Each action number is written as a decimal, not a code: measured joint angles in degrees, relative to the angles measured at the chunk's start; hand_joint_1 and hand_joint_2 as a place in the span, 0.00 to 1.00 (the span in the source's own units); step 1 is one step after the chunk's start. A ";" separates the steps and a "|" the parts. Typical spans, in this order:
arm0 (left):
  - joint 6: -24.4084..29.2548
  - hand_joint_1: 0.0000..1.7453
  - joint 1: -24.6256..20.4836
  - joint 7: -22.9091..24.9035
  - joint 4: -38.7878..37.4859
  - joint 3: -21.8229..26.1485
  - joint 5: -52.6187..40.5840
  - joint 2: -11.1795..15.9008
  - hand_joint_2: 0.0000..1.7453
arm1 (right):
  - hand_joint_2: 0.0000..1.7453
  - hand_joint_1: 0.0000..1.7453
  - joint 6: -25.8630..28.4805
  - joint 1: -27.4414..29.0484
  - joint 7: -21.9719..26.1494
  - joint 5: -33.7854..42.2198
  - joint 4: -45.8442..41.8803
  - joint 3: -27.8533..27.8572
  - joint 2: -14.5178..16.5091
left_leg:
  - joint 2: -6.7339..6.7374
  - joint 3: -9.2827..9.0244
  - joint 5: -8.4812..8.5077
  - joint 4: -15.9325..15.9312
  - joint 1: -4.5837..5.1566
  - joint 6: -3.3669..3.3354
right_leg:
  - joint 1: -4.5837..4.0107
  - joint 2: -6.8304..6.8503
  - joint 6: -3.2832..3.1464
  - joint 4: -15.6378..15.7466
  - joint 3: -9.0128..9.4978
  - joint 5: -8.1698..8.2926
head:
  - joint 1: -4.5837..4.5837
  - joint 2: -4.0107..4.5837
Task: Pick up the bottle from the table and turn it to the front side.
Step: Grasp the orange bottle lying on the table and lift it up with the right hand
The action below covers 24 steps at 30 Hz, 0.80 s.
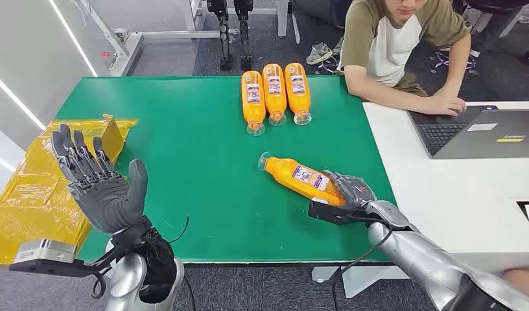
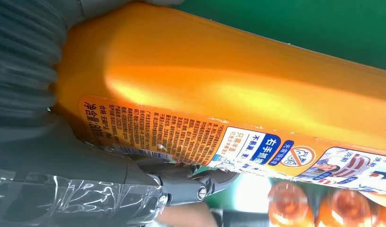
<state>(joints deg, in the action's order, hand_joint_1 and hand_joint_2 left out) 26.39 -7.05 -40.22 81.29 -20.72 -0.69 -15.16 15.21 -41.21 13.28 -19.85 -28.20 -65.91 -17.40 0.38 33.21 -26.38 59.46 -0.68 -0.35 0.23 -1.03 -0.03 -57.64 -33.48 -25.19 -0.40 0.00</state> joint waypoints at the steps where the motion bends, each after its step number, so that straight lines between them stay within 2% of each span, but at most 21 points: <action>1: -0.05 0.00 -0.01 0.00 -0.06 0.00 -0.06 -0.01 1.00 | 1.00 1.00 0.67 0.29 0.22 0.00 -0.25 0.39 0.07 | 0.00 0.01 0.00 0.00 0.00 0.00 | 0.00 0.00 0.00 0.00 -0.01 0.00 | 0.00 0.00; 7: -0.32 0.00 -0.07 0.00 -0.74 0.00 -0.42 -0.05 1.00 | 1.00 1.00 5.69 2.73 2.27 0.03 -2.72 3.60 0.72 | -0.01 0.12 -0.04 0.00 0.00 0.00 | 0.00 0.01 0.00 0.00 -0.11 -0.02 | -0.01 0.00; 12: -1.29 0.00 -0.39 0.00 -2.93 0.00 -0.87 -0.20 1.00 | 1.00 1.00 16.57 7.74 7.42 -2.32 -8.64 9.24 3.18 | -0.06 0.66 0.03 0.00 0.00 0.04 | 0.00 0.08 -0.03 -0.06 -0.62 0.01 | 0.01 0.00; 15: -3.39 0.00 -1.06 0.00 -5.83 -0.01 -0.56 -0.36 1.00 | 1.00 1.00 22.29 11.47 12.98 -6.24 -14.89 15.02 6.19 | -0.11 0.92 0.14 -0.02 0.00 0.08 | 0.00 0.12 -0.09 -0.11 -0.92 0.04 | 0.01 0.00; 19: -8.49 0.00 -2.76 0.00 -11.29 -0.02 0.89 -0.69 1.00 | 1.00 1.00 23.25 17.15 21.58 -17.37 -23.81 26.34 11.99 | -0.24 1.09 0.13 -0.08 -0.01 0.13 | -0.01 0.24 -0.17 -0.12 -1.10 -0.07 | 0.01 0.01; 24: -9.53 0.00 -4.29 0.00 -16.80 -0.02 1.07 -1.08 1.00 | 1.00 1.00 23.25 21.33 24.35 -19.52 -30.54 35.74 17.23 | -0.35 1.24 0.11 -0.09 0.00 0.16 | 0.01 0.37 -0.16 -0.12 -1.22 -0.17 | 0.01 0.00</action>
<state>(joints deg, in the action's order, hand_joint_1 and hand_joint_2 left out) 16.86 -11.34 -40.22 64.49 -20.74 0.38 -16.23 38.46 -19.88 37.63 -39.37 -58.74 -30.16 -0.17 0.02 34.45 -26.28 59.37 -0.68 -0.19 0.24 -0.66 -0.19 -57.76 -34.70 -25.36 -0.39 0.00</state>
